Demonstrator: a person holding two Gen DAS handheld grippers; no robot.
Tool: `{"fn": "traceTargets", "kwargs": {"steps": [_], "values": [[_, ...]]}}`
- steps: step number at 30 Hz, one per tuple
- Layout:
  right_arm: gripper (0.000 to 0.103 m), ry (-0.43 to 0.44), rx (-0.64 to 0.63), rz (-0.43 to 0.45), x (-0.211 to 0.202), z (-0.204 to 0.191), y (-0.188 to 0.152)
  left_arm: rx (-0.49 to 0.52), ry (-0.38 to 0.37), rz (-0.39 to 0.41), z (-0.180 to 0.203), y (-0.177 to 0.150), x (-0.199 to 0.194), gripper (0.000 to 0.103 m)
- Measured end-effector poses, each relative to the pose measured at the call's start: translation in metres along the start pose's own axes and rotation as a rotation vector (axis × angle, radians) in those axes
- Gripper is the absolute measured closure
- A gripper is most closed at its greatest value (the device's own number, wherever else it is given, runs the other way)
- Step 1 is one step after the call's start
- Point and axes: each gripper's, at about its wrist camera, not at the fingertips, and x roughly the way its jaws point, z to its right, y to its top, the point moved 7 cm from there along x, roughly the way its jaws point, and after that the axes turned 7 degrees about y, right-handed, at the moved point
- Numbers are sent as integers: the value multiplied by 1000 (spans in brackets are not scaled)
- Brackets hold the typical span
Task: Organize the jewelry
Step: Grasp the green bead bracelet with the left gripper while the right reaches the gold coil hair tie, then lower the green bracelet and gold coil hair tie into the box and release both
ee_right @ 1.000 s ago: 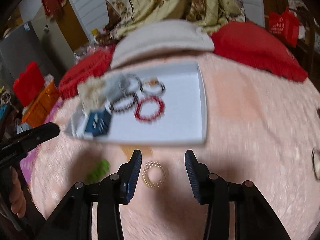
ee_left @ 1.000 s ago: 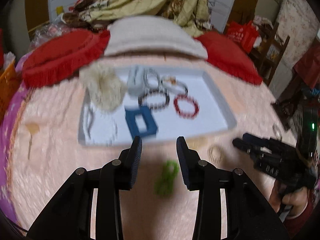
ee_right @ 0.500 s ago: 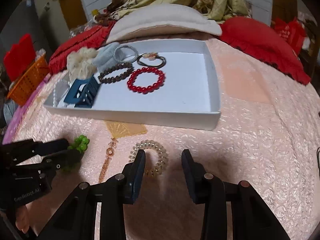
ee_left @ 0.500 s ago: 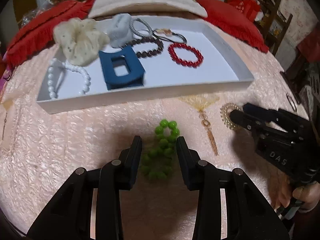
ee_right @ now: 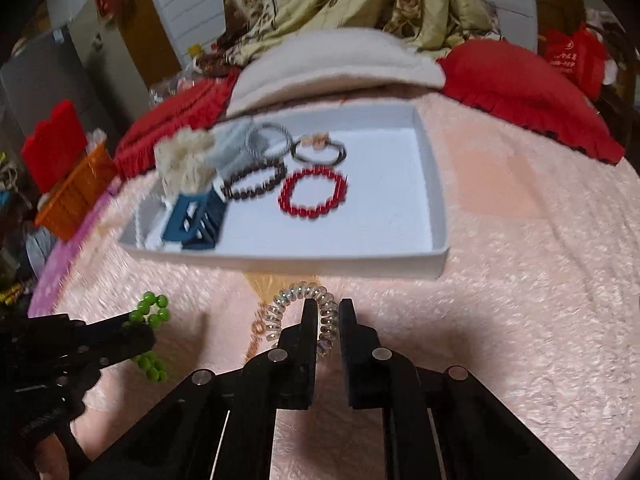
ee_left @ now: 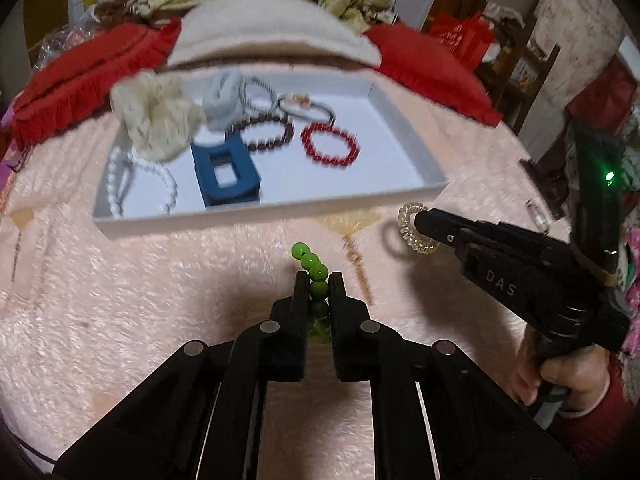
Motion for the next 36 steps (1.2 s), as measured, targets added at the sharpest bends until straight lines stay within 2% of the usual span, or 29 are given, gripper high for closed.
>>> {"fn": "traceTargets", "kwargs": {"steps": [7,10,15,21,27,28,31,32,36], "values": [[93,22,18,71,-27,-1,37,-56,-76,20,0,40,-17,95],[93,8,18,71,-21,3,55,-38,-52,31,4,57,-11,95],[93,-15,37,22,8,19,69,-10,-4,-1,8,76,24,95],[93,-64,29,-32,43,34,70,25,63,-49,6,88,74,95],[92,-94,67,-73,59,51,65,16,34,-112,2,83,101,92],[90,-95,71,-74,59,52,65,15,31,-117,2,83,102,90],[71,-94,91,-56,55,56,65,0,23,-110,0,83,97,80],[70,-77,100,-40,51,55,66,-6,15,-104,-1,83,93,77],[70,-83,99,-9,36,53,66,-22,9,-74,-4,82,68,76]]}}
